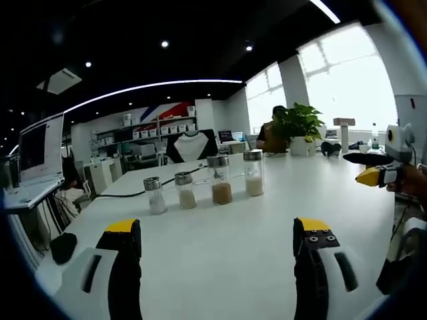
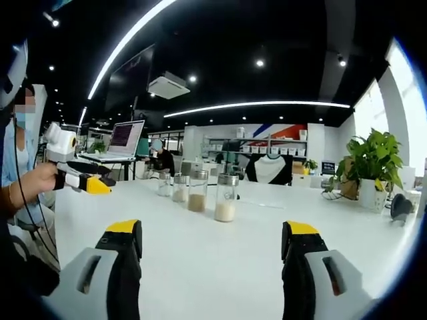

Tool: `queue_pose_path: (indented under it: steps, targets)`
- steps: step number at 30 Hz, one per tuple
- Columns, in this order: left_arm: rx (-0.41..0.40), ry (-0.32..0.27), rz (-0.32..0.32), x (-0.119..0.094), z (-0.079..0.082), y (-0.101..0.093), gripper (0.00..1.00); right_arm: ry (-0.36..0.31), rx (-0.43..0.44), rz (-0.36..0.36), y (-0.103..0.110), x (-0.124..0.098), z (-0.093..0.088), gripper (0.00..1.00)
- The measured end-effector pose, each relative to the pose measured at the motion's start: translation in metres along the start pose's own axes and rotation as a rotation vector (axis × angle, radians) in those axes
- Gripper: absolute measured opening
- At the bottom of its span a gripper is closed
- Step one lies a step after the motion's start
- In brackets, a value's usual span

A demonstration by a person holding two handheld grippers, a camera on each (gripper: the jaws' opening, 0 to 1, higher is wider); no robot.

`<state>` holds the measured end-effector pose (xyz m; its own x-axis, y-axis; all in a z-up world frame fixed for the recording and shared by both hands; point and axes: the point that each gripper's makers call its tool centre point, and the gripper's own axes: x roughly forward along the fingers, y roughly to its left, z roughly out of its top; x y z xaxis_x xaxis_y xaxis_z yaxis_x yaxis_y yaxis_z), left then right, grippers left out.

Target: Rotate the seasoning bottle until the label or dispensing opening points toward the visible target arrow and the bottle remains upright within the marked orientation range

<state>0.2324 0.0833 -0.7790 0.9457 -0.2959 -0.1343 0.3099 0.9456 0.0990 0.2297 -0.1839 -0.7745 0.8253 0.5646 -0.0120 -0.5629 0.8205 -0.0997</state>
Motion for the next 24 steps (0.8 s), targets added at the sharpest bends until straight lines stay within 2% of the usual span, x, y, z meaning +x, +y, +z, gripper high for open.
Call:
queue_pose_path:
  steps: [15, 24]
  targets:
    - [0.008, 0.026, 0.023, 0.0, -0.006, 0.009, 1.0, 0.014, -0.01, 0.02, 0.005, 0.003, -0.003, 0.84]
    - [0.022, 0.031, 0.027, 0.004, -0.006, 0.014, 1.0, 0.011, -0.02, 0.019, 0.003, 0.004, -0.002, 0.9]
